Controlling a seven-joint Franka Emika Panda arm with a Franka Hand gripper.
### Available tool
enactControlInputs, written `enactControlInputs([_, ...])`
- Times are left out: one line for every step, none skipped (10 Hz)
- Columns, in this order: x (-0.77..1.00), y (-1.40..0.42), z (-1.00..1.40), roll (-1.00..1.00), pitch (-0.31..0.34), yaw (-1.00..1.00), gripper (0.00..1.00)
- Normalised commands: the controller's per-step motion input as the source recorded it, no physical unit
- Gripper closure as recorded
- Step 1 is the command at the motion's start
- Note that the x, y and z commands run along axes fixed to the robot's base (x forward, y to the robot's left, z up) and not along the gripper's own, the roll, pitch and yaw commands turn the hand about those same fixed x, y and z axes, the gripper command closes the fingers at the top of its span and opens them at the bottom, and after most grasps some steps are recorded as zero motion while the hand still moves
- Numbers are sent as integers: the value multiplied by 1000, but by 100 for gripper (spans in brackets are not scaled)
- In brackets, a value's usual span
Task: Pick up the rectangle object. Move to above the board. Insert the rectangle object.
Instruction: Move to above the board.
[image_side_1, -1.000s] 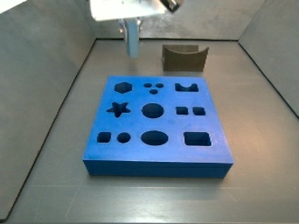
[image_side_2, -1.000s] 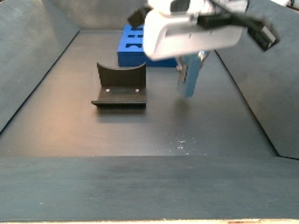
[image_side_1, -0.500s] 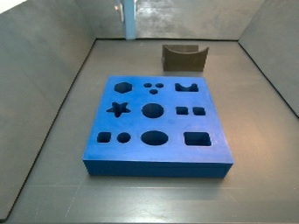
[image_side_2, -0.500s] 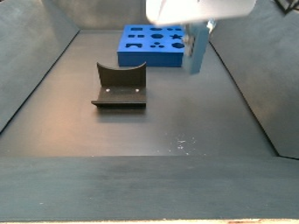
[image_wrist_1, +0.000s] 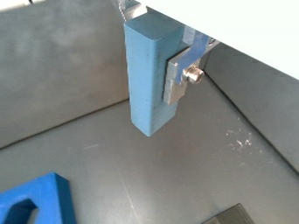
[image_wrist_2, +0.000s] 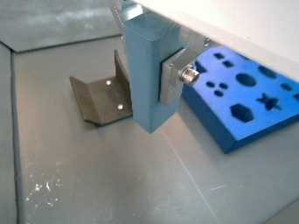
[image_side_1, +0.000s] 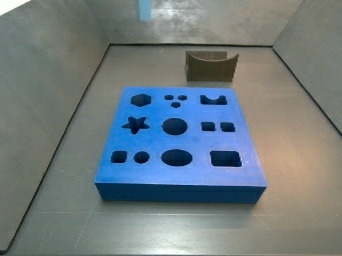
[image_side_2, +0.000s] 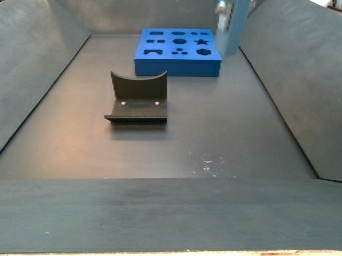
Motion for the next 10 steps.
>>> enactControlInputs([-48, -1, 1000, -39, 102, -7, 100])
enactControlInputs([-28, 9, 949, -10, 133, 1, 100])
enactControlInputs([-13, 14, 791, 11, 148, 4, 100])
enactControlInputs([-2, 17, 633, 31, 150, 5, 100])
enactControlInputs([1, 18, 427, 51, 154, 11, 100])
enactControlInputs([4, 18, 276, 61, 153, 13, 100])
enactControlInputs([5, 17, 179, 61, 154, 12, 100])
enactControlInputs([283, -1000, -320, 264, 203, -1000, 100])
enactControlInputs([287, -1000, -326, 275, 209, -1000, 100])
enactControlInputs([305, -1000, -338, 295, 207, -1000, 100])
